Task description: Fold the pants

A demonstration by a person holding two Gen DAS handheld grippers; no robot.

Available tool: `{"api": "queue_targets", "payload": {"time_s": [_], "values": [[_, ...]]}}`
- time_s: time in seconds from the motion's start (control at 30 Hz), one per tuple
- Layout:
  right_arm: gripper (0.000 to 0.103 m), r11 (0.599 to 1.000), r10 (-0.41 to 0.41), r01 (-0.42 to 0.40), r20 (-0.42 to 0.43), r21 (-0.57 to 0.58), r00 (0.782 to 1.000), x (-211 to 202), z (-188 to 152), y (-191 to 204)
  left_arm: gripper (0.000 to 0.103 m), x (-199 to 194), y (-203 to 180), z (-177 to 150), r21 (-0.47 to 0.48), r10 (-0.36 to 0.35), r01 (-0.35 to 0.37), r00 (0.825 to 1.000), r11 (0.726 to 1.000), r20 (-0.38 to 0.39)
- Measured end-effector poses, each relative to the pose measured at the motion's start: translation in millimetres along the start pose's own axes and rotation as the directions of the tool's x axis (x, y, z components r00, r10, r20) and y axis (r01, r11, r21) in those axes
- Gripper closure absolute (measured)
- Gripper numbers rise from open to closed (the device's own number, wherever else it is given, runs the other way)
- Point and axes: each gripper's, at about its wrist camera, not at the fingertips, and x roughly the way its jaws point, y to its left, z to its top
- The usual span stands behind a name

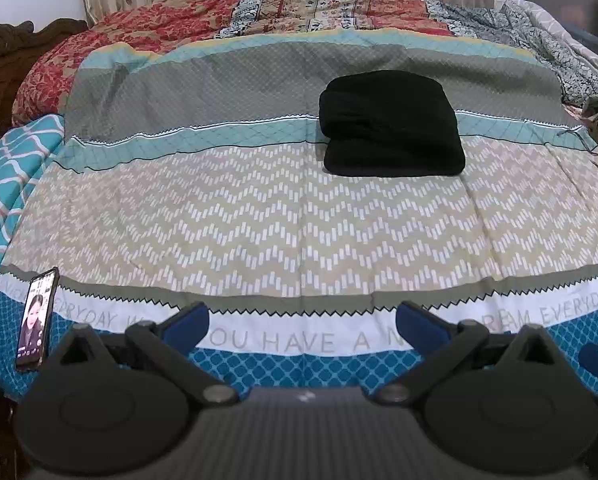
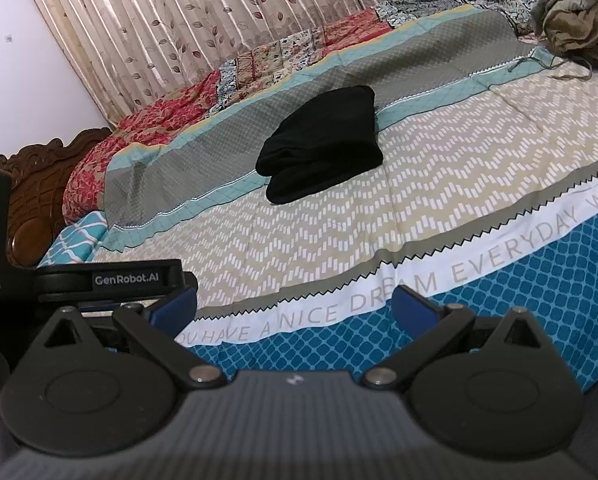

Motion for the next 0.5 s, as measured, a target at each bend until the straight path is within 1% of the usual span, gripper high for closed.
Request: {"api": "queue_targets", "payload": {"time_s": [0.5], "values": [[0.0, 1.0, -0.008, 0.008, 0.017, 0.009, 1.0, -2.0, 0.0, -0.2, 0.0, -4.8, -4.5, 1.5, 0.005, 0.034, -0.034, 0.999, 0.999, 0.011]]}}
